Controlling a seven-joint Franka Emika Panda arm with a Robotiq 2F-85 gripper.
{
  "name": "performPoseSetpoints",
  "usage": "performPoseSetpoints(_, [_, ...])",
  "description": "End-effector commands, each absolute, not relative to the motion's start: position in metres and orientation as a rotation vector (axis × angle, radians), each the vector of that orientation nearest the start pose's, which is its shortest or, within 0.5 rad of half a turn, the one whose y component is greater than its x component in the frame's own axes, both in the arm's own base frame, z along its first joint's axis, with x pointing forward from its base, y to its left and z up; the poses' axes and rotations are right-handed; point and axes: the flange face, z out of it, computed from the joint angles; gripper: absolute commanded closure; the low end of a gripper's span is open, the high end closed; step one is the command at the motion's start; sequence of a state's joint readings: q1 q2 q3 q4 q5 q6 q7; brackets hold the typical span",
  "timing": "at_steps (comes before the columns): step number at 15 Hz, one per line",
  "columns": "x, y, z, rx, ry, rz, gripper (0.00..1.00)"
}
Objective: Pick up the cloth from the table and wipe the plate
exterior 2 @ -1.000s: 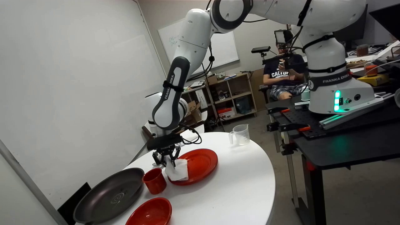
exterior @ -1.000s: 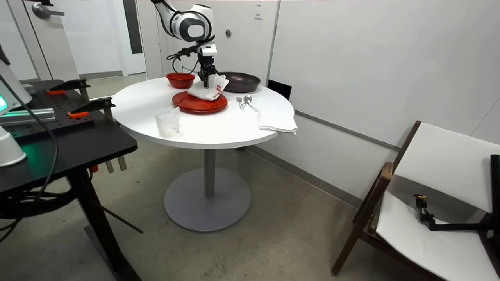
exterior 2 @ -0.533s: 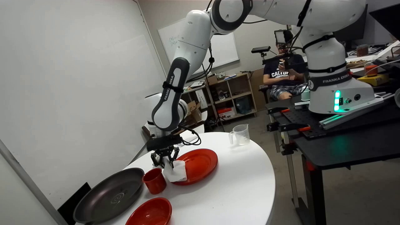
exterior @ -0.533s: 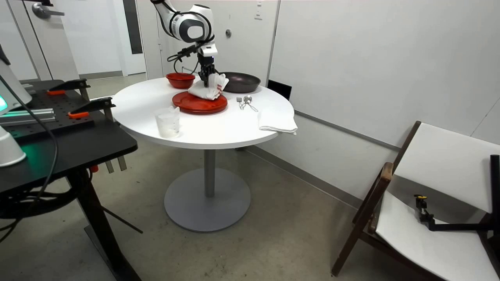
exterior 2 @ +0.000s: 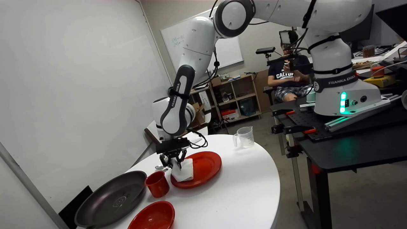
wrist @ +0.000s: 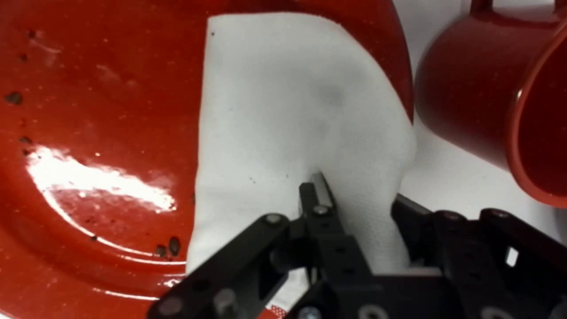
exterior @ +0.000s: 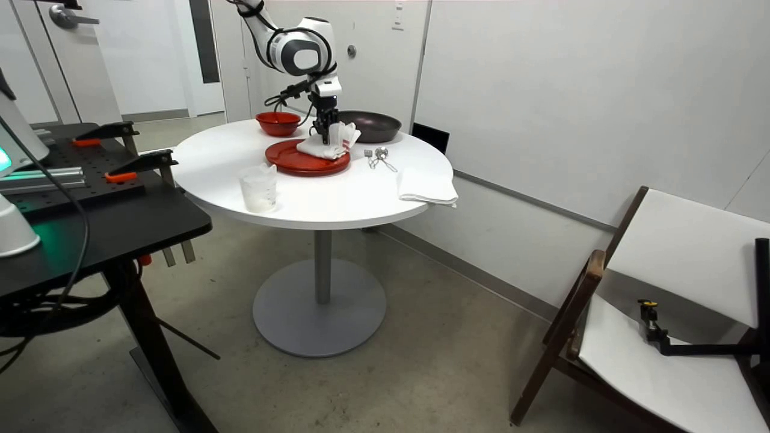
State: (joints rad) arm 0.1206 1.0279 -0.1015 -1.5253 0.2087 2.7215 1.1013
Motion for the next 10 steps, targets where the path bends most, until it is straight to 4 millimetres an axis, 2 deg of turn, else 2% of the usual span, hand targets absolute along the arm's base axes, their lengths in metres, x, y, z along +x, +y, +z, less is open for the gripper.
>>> performPoseSetpoints(1, [0.700, 0.009, 0.057, -2.488, 1.731, -0.240, 0.94])
performPoseSetpoints(10, [0.677, -0.011, 0.045, -2.470, 1.837, -0.199, 0.94])
